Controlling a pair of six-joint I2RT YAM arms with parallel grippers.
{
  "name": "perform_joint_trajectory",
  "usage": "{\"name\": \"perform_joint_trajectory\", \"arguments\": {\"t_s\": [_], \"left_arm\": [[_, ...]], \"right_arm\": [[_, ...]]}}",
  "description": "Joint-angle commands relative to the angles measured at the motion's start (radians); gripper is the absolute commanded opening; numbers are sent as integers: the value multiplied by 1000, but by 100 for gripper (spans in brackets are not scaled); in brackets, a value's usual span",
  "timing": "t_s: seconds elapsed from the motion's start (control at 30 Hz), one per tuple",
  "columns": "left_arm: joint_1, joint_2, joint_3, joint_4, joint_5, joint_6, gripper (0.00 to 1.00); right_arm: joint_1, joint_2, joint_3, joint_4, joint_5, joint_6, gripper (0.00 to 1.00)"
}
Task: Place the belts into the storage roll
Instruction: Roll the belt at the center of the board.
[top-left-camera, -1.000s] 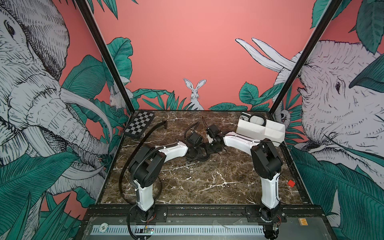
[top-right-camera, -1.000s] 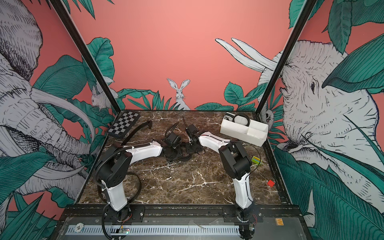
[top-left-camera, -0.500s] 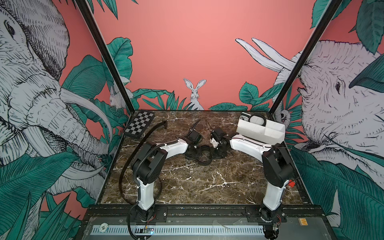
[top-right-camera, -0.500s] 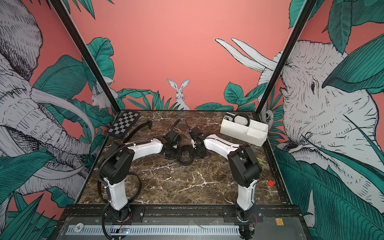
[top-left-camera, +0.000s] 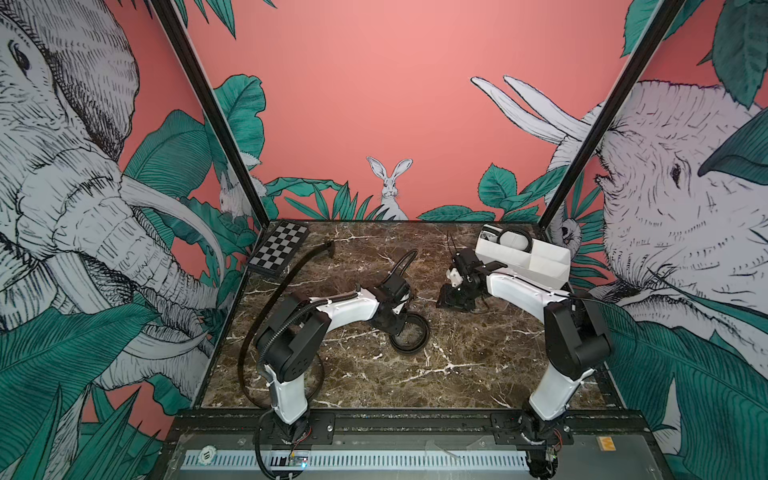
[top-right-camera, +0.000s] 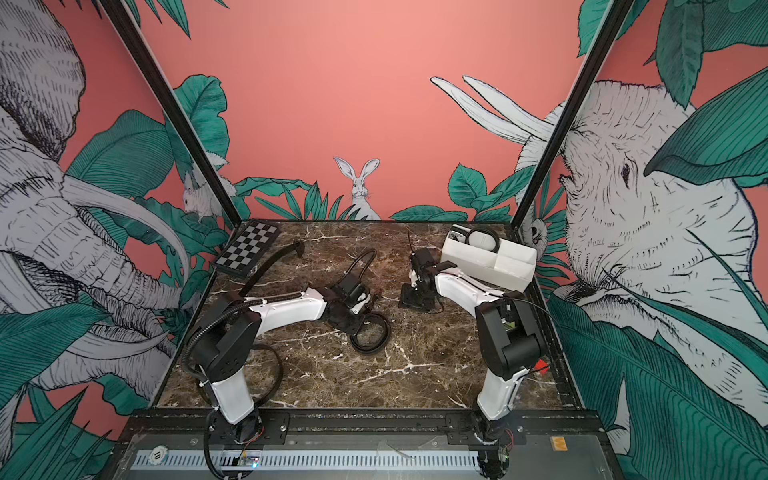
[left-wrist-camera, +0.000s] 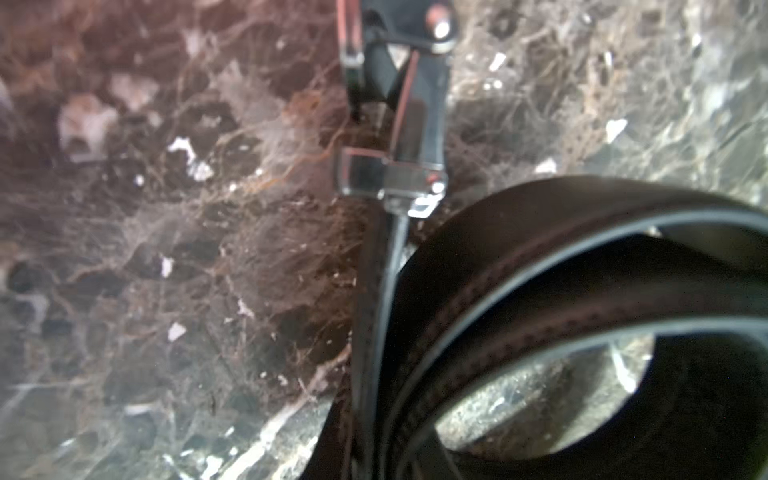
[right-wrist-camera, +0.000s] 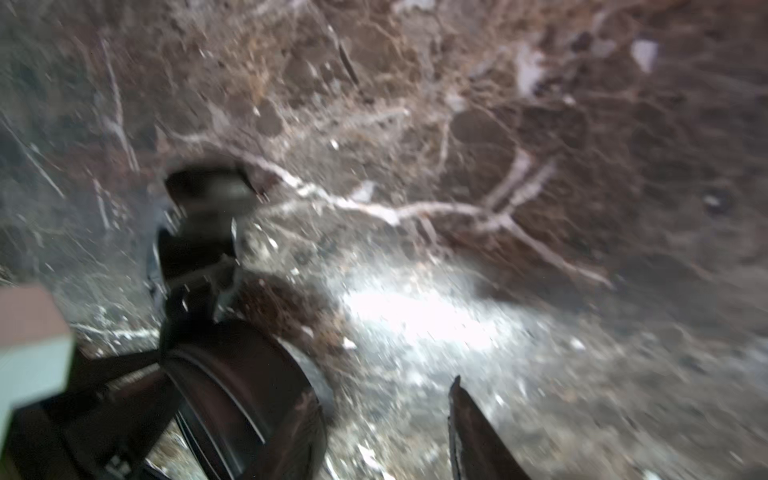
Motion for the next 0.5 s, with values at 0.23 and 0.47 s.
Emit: {"name": "perform_joint_trajectory", "arguments": {"t_s": [0.23, 0.47], "left_arm": [[-48, 8, -53, -150, -140, 70, 0], [-50, 25, -45, -156, -148, 58, 0]], "right_arm": [[54, -7, -76, 313, -21, 274, 55], [85, 38, -84, 455, -2, 463, 65]]}}
